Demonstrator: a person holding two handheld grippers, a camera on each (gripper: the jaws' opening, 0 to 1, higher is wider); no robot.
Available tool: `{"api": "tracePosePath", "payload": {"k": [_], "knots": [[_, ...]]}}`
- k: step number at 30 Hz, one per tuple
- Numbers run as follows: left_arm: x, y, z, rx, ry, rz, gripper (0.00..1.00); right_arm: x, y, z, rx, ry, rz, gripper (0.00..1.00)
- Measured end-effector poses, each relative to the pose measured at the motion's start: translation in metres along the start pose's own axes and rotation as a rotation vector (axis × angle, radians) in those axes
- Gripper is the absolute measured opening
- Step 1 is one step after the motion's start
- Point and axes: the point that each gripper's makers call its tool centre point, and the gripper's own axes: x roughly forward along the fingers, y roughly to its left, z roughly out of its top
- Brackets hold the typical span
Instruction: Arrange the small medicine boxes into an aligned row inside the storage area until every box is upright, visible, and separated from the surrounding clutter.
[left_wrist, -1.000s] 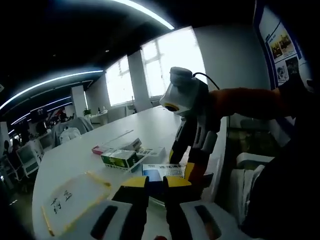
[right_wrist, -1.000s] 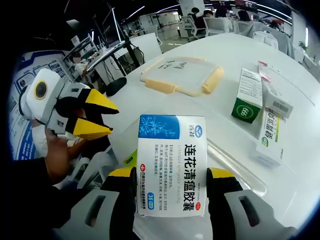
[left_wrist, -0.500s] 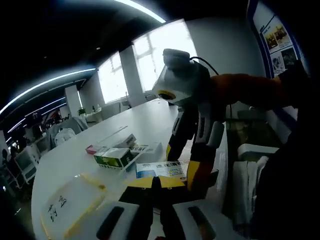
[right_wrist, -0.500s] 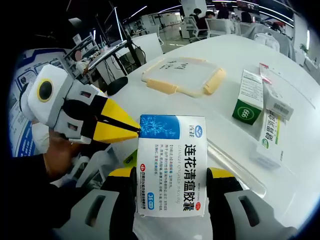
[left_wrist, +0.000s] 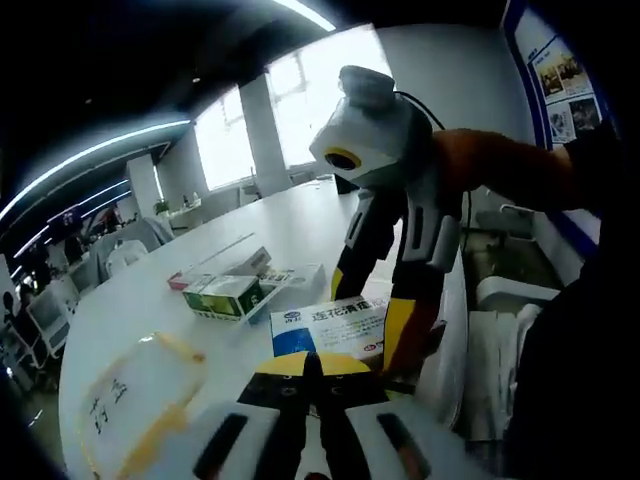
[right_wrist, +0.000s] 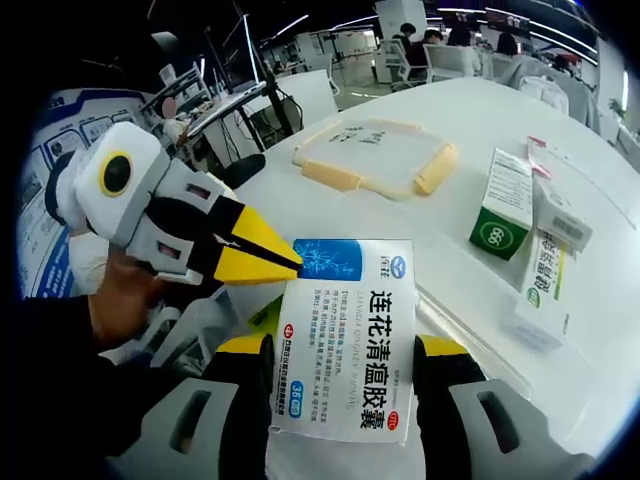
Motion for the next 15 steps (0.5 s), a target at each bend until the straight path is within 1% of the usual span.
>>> {"api": "tracePosePath", "payload": {"k": [2, 7, 10, 15], "knots": [[0.0, -0.0005, 0.0005, -0.002, 0.0, 0.0, 0.0, -0.0002, 0.001, -0.0006, -0.002, -0.003, 0.006, 0.55], [0.0013, 0.0065, -0.0017, -0.003, 0.008, -0.001, 0.0, -0.0009, 0.0027, -0.0014, -0.027, -0.01, 0.035, 0.55], [0.0016, 0.0076, -0.0025, 0.005, 0.017, 0.002, 0.0, -0.0005, 0.0044, -0.003, -0.025, -0.02, 0.076, 0.57], [0.0015, 0.0093, -0.0033, -0.013, 0.021, 0.005, 0.0, -0.0035, 0.0067, -0.0035, 0.031, -0.053, 0.177, 0.6]]}}
